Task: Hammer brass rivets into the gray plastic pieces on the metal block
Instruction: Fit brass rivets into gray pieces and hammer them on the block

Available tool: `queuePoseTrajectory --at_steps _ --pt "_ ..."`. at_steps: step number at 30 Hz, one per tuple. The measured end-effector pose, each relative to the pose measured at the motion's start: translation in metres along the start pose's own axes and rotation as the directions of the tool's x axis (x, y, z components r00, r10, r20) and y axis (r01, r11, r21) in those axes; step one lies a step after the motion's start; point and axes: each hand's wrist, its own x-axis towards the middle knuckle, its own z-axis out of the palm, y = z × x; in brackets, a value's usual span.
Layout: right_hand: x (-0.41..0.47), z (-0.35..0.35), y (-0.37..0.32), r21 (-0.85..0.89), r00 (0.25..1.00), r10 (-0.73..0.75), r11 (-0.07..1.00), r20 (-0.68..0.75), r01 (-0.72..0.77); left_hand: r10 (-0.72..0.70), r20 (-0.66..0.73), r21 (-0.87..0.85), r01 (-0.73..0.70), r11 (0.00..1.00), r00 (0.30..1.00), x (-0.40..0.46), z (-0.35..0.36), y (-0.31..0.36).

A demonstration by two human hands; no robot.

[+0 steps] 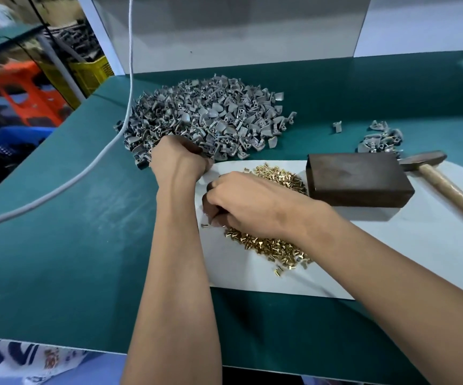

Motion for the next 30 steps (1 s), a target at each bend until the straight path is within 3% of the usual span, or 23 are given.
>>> queuePoseTrajectory --at_steps 6,14,21,26,30 --pt "-0.014 -0.012 0.011 -0.106 0.997 0.076 0.992 0.029 -0.072 0.053 0.072 -0.099 -0.046 0.994 0.996 -0.007 0.006 0.005" --pt "-0.016 -0.01 0.009 -0.183 0.998 0.066 0.981 -0.022 -0.069 0.101 0.01 -0.133 -0.099 0.986 0.995 -0.01 0.012 0.006" --pt "-0.001 -0.002 -0.013 -0.065 0.992 0.039 0.997 -0.121 -0.047 0.0 -0.19 -0.147 -0.028 0.989 0.982 0.003 0.004 -0.001" --pt "0.011 0.003 -0.014 -0.008 0.997 0.048 0.999 -0.056 -0.048 -0.12 -0.263 -0.365 0.016 0.931 0.957 0.011 -0.004 -0.007" --pt "0.013 0.007 -0.004 0.179 0.982 0.187 0.966 0.016 -0.186 -0.12 -0.123 -0.65 0.011 0.76 0.985 0.003 0.002 -0.002"
